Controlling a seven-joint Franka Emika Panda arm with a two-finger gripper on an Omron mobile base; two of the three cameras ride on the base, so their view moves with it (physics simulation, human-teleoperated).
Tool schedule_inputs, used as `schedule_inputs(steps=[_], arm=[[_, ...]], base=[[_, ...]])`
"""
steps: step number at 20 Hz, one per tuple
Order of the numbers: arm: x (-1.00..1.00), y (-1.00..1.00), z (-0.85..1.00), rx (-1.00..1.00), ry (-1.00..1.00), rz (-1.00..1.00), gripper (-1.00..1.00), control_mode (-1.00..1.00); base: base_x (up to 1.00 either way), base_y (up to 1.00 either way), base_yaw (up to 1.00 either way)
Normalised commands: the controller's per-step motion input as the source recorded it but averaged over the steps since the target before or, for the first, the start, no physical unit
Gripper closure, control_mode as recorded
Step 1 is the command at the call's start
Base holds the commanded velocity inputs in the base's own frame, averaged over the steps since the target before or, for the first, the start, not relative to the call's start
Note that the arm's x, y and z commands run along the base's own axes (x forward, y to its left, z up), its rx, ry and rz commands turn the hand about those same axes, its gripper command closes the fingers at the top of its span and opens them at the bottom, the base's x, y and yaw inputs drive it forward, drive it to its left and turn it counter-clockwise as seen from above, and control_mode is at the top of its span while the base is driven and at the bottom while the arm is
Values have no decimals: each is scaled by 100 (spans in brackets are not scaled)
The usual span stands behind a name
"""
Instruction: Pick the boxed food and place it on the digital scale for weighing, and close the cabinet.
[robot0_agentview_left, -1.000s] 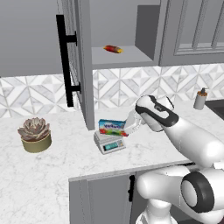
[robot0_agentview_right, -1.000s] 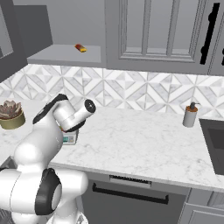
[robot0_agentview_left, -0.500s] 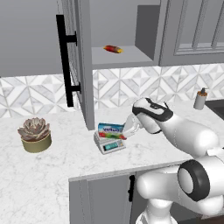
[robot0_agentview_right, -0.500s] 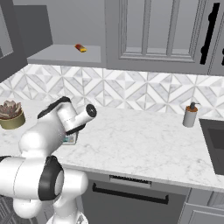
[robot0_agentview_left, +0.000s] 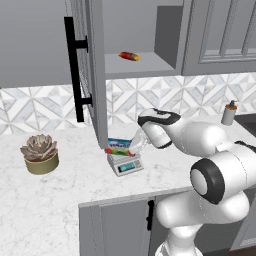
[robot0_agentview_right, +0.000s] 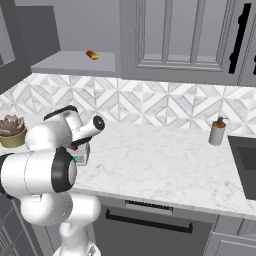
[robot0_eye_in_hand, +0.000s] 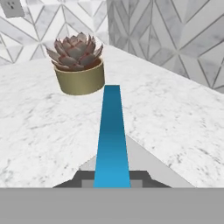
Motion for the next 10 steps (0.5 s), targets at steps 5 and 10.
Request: schedule_inputs(steps=[5, 10], arm=[[16, 0, -31, 0, 0, 6, 100, -100], [5, -3, -12, 0, 0, 6, 100, -100]], base=[[0, 0, 0], [0, 0, 0]])
